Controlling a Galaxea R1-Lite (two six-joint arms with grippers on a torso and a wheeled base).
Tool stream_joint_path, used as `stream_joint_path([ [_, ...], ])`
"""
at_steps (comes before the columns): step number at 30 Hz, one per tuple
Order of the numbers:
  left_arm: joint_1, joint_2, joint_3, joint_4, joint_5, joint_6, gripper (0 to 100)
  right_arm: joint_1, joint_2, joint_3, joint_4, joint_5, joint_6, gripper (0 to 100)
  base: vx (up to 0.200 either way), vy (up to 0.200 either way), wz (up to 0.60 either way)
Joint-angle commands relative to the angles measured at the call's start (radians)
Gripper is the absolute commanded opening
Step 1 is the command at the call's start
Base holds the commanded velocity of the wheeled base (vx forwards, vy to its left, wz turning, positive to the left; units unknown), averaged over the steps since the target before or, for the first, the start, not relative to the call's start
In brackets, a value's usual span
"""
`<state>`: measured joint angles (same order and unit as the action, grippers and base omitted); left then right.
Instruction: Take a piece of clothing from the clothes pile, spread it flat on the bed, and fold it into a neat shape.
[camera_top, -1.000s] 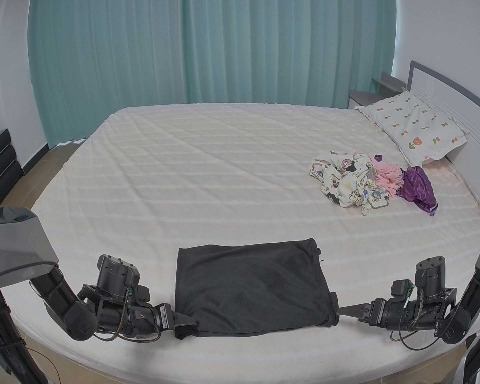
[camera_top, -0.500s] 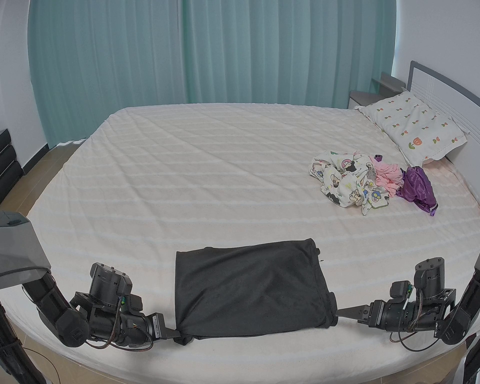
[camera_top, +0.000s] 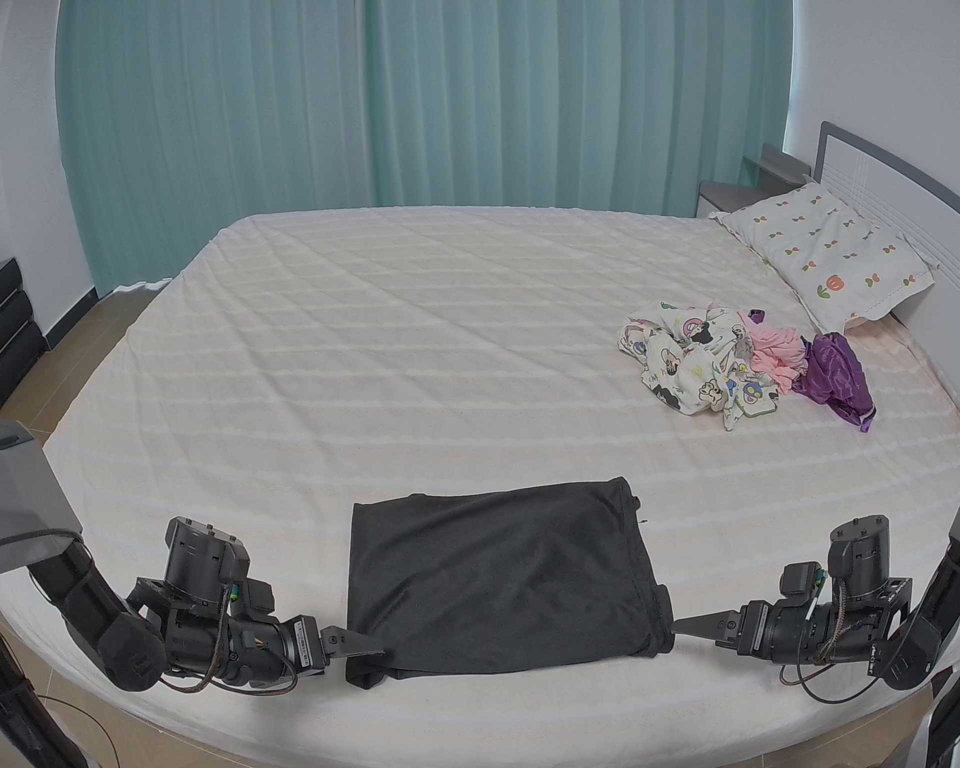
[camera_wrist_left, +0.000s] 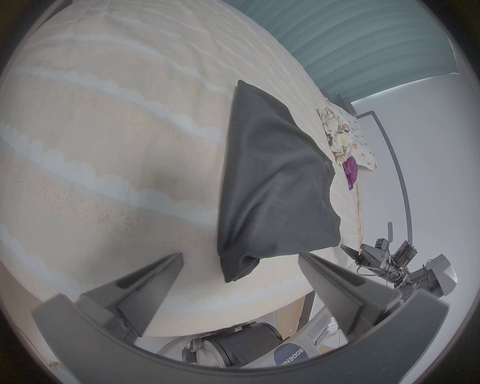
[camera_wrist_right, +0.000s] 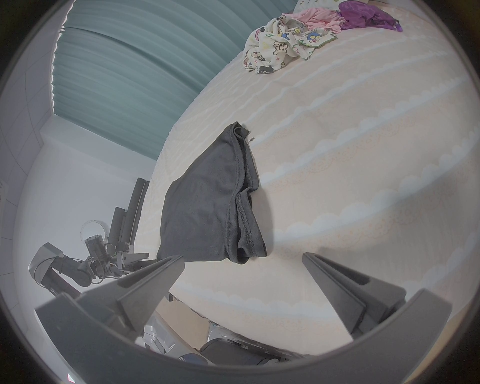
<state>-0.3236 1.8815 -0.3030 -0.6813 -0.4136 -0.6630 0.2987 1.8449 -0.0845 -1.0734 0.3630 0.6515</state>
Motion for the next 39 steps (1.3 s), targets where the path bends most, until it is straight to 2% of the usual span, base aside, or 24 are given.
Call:
stream_joint_path([
  [1,0.001,-0.015,-0.041,-0.006,0.001,-0.004,100,0.0,0.002,-0.001,0.0,0.001,-0.001,100,0.0,0.0,0.0],
  [8,-0.002,0.057,-0.18,-0.004,0.012,-0.012,100,0.0,0.0,0.0,0.0,0.001,0.0,100,0.0,0.0,0.0],
  [12,-0.003,0.119,-0.225,-0.009,0.062,-0.004,100,0.0,-0.003,0.002,0.0,0.001,0.0,100,0.0,0.0,0.0],
  [13,-0.003,0.169,-0.263,-0.009,0.111,-0.004,100,0.0,-0.003,0.002,0.0,0.001,0.0,100,0.0,0.0,0.0],
  [15,-0.002,0.189,-0.28,-0.007,0.125,-0.004,100,-0.001,-0.001,0.0,0.0,0.001,0.0,100,0.0,0.0,0.0],
  [24,-0.003,0.211,-0.347,-0.009,0.113,-0.006,100,-0.006,0.011,-0.003,-0.002,0.001,0.0,100,0.0,0.0,0.0],
  [27,-0.006,0.199,-0.347,-0.009,0.072,-0.003,100,-0.007,0.011,-0.001,-0.002,0.001,0.0,100,0.0,0.0,0.0],
  [39,-0.011,0.191,-0.381,-0.009,0.065,0.029,100,-0.007,0.013,0.0,-0.002,0.002,0.0,100,0.0,0.0,0.0],
])
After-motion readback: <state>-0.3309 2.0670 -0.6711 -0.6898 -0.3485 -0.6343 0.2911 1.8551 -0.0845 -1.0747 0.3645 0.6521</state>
